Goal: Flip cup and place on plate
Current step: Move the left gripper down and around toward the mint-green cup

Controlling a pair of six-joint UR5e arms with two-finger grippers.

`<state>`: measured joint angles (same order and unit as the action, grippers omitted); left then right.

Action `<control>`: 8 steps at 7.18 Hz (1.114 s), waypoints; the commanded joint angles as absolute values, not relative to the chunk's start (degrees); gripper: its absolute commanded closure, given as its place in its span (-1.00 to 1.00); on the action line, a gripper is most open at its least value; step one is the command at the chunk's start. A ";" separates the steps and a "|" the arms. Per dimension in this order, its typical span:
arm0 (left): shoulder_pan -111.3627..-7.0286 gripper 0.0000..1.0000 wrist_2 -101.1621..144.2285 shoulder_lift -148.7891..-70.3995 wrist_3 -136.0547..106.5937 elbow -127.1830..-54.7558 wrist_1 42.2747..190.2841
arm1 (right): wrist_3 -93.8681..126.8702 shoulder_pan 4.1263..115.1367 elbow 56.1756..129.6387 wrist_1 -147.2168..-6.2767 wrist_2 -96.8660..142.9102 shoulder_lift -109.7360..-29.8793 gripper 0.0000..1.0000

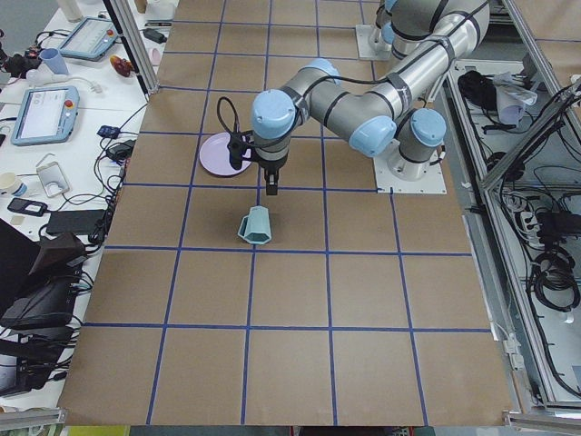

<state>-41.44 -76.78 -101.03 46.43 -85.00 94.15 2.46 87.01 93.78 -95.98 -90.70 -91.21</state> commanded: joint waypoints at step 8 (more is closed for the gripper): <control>-31.12 -1.00 -68.31 -119.42 58.00 -72.70 99.39 | 2.46 87.01 93.78 -95.98 -90.70 -91.23 -1.00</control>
